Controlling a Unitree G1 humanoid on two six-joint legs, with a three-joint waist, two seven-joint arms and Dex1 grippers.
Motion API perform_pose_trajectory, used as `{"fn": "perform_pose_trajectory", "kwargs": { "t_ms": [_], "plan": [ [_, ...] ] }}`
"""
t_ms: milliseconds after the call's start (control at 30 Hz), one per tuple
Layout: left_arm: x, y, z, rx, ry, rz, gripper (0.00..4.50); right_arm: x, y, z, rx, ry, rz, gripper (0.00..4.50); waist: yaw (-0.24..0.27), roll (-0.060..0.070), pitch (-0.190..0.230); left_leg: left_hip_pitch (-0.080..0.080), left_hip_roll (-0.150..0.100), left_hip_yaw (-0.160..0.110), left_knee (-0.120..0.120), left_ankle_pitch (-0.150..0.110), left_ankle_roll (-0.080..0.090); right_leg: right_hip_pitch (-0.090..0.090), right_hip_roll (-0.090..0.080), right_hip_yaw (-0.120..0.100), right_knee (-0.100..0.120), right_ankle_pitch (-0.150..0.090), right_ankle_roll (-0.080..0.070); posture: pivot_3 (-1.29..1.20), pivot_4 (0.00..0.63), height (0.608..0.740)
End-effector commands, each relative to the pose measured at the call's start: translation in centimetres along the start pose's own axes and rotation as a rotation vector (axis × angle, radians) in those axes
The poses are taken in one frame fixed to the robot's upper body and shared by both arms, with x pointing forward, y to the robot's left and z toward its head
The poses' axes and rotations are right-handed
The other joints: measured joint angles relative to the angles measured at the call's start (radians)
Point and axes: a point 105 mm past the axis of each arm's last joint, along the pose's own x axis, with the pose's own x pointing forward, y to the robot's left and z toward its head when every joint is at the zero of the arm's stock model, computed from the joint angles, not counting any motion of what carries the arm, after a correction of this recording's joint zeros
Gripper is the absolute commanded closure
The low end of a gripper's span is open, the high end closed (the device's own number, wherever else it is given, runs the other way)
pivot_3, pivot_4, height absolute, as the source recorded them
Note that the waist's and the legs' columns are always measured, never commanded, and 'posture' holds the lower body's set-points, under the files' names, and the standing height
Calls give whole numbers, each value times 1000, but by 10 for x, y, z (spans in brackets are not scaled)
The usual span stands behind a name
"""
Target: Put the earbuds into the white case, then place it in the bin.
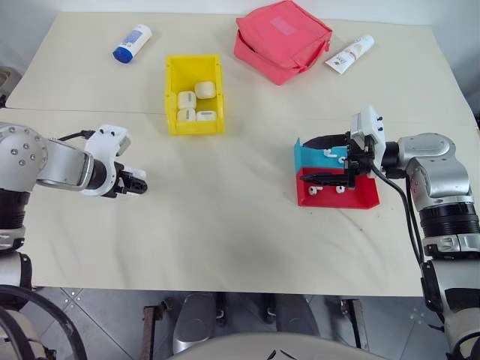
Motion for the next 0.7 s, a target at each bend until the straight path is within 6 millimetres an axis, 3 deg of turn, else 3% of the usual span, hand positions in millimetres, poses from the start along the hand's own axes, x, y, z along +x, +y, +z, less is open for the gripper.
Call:
{"fn": "perform_pose_trajectory", "kwargs": {
  "t_ms": [33, 167, 400, 600, 700],
  "plan": [
    [-9, -19, 32, 118, -268, -21, 1699, -4, -2, 9, -37, -18, -15, 0, 4, 0, 0, 0, 0, 0, 0, 0, 0, 0, 0, 0, 0, 0, 0, 0, 150, 740],
    [-23, -45, 51, 277, -551, -92, 1699, -8, -3, 10, -43, -16, -30, 0, 0, -1, 0, -4, 0, 0, 0, 0, 0, 0, 2, -1, -7, 0, 0, 0, 150, 740],
    [-50, -119, 70, 522, -1034, -507, 1699, -14, 2, 18, -74, -25, -63, 0, 5, -1, 0, -5, 1, 2, 0, 0, -1, -1, 3, -2, -8, 0, 0, 0, 150, 740],
    [-60, -160, 79, 579, -1332, -856, 1699, -30, 18, 16, -91, 18, -135, 0, 22, 0, 0, -5, 1, 2, 0, 0, 0, -1, 2, -4, -8, 0, 0, 0, 150, 740],
    [-60, -174, 76, 634, -1401, -972, 1699, -42, 26, 15, -91, 60, -190, 0, 28, 0, 0, -7, 1, 2, 2, 0, 1, -2, 2, -5, -8, 1, 1, 0, 150, 740]
  ]
}}
